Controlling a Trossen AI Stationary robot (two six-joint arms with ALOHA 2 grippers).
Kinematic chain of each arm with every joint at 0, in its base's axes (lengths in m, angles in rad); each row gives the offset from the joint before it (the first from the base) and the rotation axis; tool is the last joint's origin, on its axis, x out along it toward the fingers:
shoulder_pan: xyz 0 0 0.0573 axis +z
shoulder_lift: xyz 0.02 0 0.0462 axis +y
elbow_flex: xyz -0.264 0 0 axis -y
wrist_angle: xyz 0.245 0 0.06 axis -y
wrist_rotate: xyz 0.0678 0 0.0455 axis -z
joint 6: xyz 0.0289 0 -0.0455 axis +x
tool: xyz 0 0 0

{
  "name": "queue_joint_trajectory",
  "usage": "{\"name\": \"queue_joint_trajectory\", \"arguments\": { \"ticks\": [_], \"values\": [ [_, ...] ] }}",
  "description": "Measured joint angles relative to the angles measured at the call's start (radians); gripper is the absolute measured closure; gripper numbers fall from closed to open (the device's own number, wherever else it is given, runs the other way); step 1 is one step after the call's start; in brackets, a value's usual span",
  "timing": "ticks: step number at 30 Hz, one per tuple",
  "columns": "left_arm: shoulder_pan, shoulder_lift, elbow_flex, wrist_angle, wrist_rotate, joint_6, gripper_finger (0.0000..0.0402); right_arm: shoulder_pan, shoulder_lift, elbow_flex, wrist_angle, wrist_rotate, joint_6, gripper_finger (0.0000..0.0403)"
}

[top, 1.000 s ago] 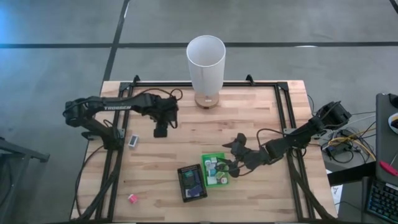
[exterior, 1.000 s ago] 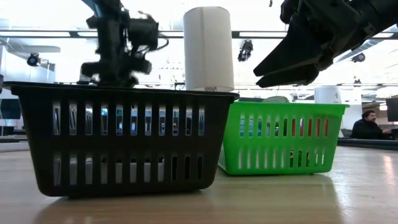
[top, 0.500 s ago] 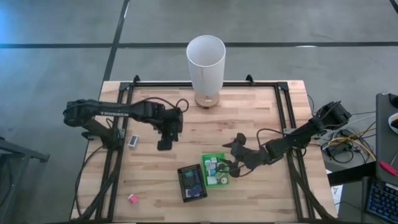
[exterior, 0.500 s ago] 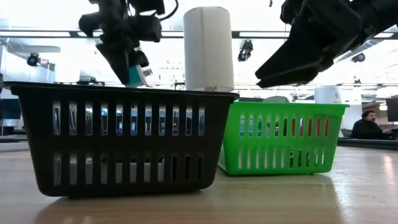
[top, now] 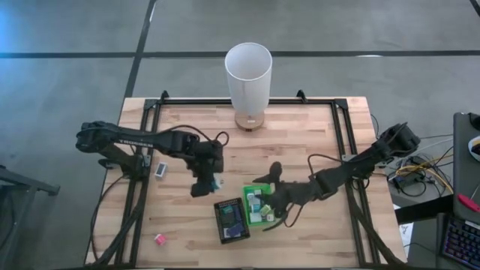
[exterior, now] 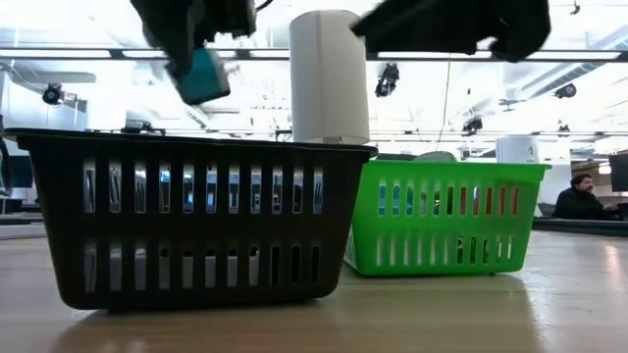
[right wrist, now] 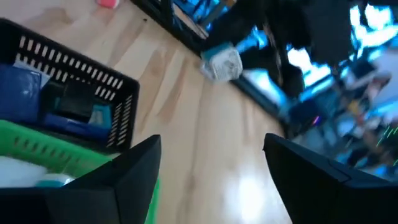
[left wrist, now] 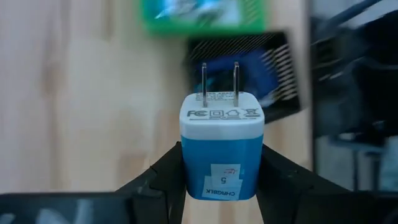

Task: Pick & Place Office items
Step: Put the blue charger adapter into the green bin

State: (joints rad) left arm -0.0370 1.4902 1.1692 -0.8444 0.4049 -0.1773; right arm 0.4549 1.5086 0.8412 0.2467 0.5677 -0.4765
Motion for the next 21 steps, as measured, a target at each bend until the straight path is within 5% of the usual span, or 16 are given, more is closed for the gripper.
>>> {"name": "queue_joint_trajectory", "arguments": {
  "ticks": [7, 21],
  "values": [
    [-0.001, 0.0, 0.031, 0.182, 0.126, -0.067, 0.0255, -0.005, 0.108, 0.129, -0.004, -0.003, -0.238, 0.0145],
    [-0.053, -0.001, 0.07, 0.146, 0.12, -0.142, 0.0255, -0.015, 0.323, 0.361, -0.015, 0.133, -0.373, 0.0148]
  ]
}}
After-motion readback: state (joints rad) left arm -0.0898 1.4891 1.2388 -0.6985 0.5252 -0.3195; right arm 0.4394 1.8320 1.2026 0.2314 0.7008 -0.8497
